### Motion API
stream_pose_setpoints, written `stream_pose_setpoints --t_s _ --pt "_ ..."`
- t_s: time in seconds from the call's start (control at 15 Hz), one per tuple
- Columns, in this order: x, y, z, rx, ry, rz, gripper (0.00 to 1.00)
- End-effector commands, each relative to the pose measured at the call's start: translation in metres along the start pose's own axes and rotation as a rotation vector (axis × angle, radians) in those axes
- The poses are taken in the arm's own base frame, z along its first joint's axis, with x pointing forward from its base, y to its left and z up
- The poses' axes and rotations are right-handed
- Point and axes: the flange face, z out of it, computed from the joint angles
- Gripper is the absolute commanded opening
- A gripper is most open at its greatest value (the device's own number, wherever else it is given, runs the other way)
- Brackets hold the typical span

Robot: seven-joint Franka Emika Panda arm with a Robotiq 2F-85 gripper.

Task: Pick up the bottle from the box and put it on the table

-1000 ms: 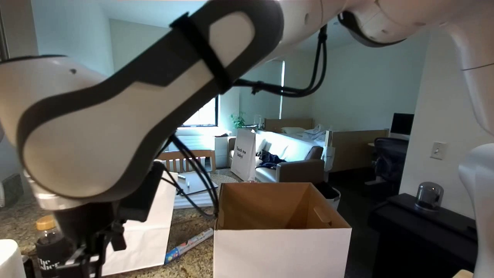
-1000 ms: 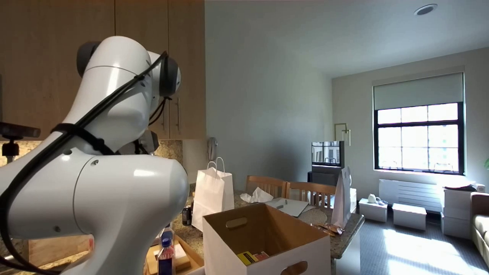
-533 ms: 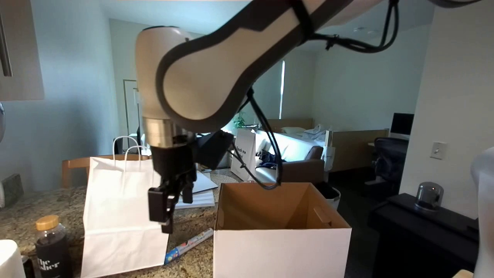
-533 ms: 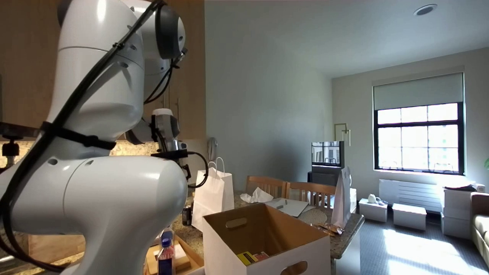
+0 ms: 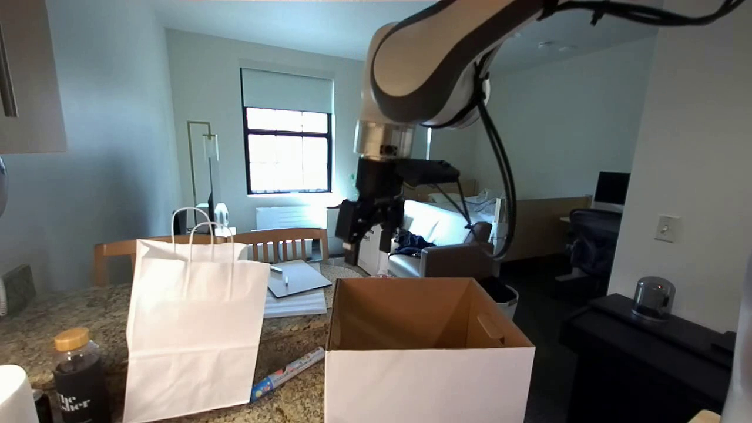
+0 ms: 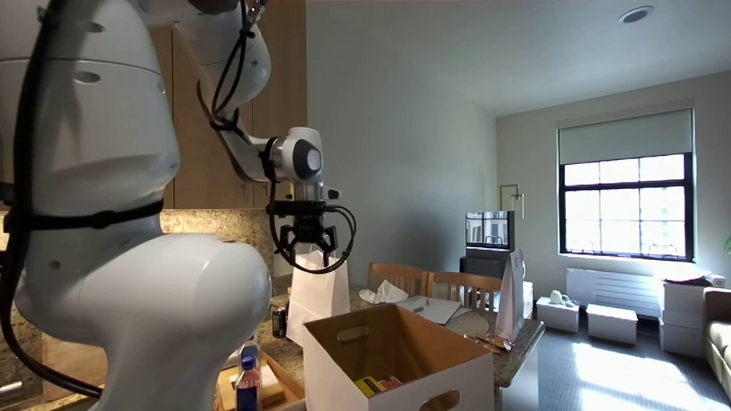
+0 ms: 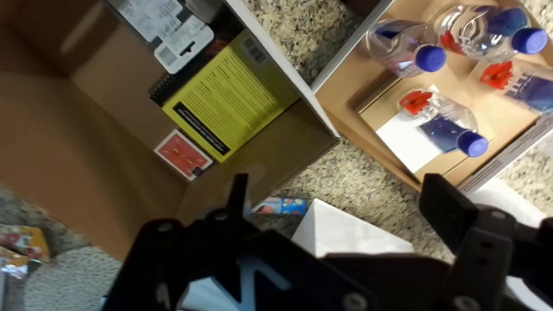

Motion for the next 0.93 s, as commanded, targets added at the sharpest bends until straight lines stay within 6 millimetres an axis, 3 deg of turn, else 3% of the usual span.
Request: stream_pose_setpoints --t_s 0.0,0.13,0.27,0.47,0.67,0.73,0.87 --pt "-0.027 0.072 -0.044 0.031 0.027 0.204 1.0" --pt "-0.028 0.099 -0.06 0.024 0.046 0.32 1.0" --pt "-0.026 0.107 -0.069 -0.023 0.06 0.427 1.0" --pt "-0.019 0.101 -0.069 -0.124 0.041 0.551 1.0" --pt "-0.014 0.103 -0.064 -0.174 -0.087 0.523 1.0" --pt "-0.021 0.095 -0.065 -0.139 -0.027 0.505 1.0" --pt "-0.017 0.098 -0.064 -0.151 -0.064 0.506 1.0"
